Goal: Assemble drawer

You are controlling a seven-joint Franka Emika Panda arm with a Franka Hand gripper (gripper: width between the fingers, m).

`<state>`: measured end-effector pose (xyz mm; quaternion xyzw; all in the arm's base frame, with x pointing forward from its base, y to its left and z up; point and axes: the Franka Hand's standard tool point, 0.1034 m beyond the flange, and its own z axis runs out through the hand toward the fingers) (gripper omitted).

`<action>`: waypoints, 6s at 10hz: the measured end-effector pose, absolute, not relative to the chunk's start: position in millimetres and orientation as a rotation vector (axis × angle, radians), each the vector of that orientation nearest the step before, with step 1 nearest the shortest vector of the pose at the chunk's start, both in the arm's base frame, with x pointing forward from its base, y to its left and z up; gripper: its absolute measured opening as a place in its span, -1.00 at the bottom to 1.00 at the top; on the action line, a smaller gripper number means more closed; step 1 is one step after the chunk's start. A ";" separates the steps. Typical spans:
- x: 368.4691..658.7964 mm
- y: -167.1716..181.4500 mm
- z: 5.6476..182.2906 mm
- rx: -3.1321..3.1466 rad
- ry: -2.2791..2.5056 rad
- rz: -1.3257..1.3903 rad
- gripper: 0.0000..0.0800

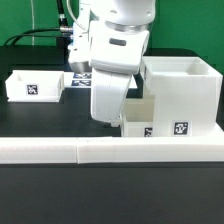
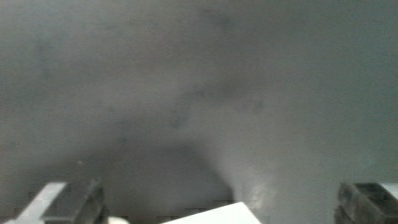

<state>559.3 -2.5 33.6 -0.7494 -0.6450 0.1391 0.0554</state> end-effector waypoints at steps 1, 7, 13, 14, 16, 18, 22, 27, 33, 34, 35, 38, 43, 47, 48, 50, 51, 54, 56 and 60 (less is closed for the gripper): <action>559.4 -2.4 33.6 -2.275 -1.958 0.422 0.62; 554.7 8.5 34.0 -2.514 -1.697 0.499 0.62; 557.9 -12.4 27.5 -2.191 -2.072 0.406 0.62; 557.9 -9.4 27.6 -2.250 -2.017 0.412 0.62; 557.7 -9.1 27.1 -2.244 -2.022 0.412 0.62; 556.6 -8.4 31.1 -2.212 -2.028 0.442 0.62; 557.5 20.2 31.7 -2.163 -2.066 0.420 0.62; 560.5 1.4 34.2 -2.168 -2.062 0.433 0.62; 569.2 -45.5 54.6 -2.190 -2.173 0.253 0.62; 565.1 -48.6 60.2 -2.210 -2.180 0.222 0.62; 561.4 -50.5 62.8 -2.214 -2.178 0.221 0.62; 543.8 -53.5 71.0 -2.236 -2.185 0.185 0.62; 513.6 -63.8 72.8 -2.227 -2.171 0.192 0.62; 504.6 -67.0 61.7 -2.475 -1.901 0.181 0.62; 496.6 -72.2 60.1 -2.578 -1.796 0.133 0.62; 474.7 -82.9 59.5 -2.758 -1.531 0.107 0.62; 465.3 -87.2 60.5 -2.840 -1.391 0.092 0.62; 456.1 -88.2 61.0 -2.957 -1.120 0.075 0.62; 456.5 -84.9 60.8 -3.025 -0.881 0.064 0.62; 435.0 -83.9 56.5 -3.144 -0.235 0.086 0.62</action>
Offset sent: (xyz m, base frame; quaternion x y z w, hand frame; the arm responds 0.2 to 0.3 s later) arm 0.0010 0.0191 -0.0018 0.0060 -0.0278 0.0992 0.9947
